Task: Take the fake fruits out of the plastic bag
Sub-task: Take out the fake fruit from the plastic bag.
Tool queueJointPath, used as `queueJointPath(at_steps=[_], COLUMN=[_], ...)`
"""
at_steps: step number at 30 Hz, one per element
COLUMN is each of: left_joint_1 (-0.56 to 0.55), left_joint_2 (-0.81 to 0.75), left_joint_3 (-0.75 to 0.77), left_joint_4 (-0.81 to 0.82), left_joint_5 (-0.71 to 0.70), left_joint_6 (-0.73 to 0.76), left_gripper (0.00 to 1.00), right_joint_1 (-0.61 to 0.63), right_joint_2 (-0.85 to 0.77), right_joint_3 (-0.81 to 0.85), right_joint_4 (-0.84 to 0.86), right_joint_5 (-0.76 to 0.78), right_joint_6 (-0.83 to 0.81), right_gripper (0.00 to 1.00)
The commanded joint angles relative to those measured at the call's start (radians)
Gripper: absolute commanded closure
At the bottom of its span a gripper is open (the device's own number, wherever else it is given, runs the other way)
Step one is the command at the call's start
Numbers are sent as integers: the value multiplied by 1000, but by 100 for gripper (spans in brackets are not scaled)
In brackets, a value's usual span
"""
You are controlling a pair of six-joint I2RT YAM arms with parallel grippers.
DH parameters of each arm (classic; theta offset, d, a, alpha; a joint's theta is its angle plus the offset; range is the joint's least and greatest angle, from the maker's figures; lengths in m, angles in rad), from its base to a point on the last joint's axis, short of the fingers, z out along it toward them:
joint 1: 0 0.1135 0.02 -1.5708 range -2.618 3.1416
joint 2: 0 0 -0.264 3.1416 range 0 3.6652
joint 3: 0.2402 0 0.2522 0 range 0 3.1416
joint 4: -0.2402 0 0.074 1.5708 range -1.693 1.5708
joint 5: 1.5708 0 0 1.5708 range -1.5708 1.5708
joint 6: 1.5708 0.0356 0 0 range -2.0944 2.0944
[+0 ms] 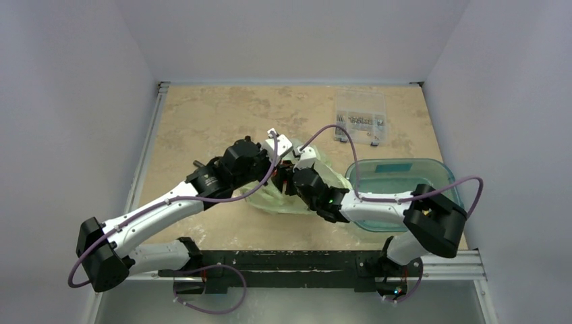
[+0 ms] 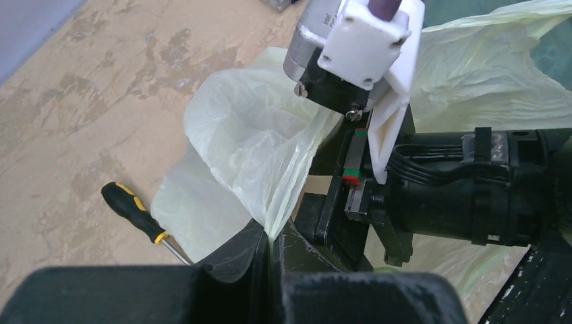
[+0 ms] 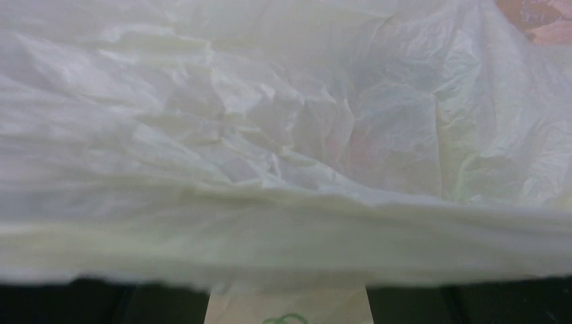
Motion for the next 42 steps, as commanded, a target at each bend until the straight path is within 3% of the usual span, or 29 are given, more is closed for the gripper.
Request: queueJointPath(at_steps=[1, 11, 16, 26, 33, 42], left_joint_1=[8, 8, 8, 7, 8, 8], left_joint_2=[-16, -14, -2, 3, 1, 11], left_joint_3=[-3, 1, 9, 11, 13, 22], left_joint_4=[76, 70, 61, 53, 49, 31], left_joint_5=[104, 93, 99, 84, 42, -25], left_joint_6=[-54, -39, -39, -31, -27, -18], left_gripper=[100, 100, 100, 100, 100, 100], right_joint_1=[-32, -100, -108, -110, -109, -109], right_joint_2=[67, 263, 331, 345, 177, -152], right_joint_3=[22, 67, 107, 96, -22, -147], right_joint_4=[178, 324, 343, 338, 298, 144], right_joint_5=[76, 25, 18, 52, 5, -249], right_joint_6=[-27, -112, -152, -188, -134, -113], right_gripper=[29, 17, 18, 73, 86, 95])
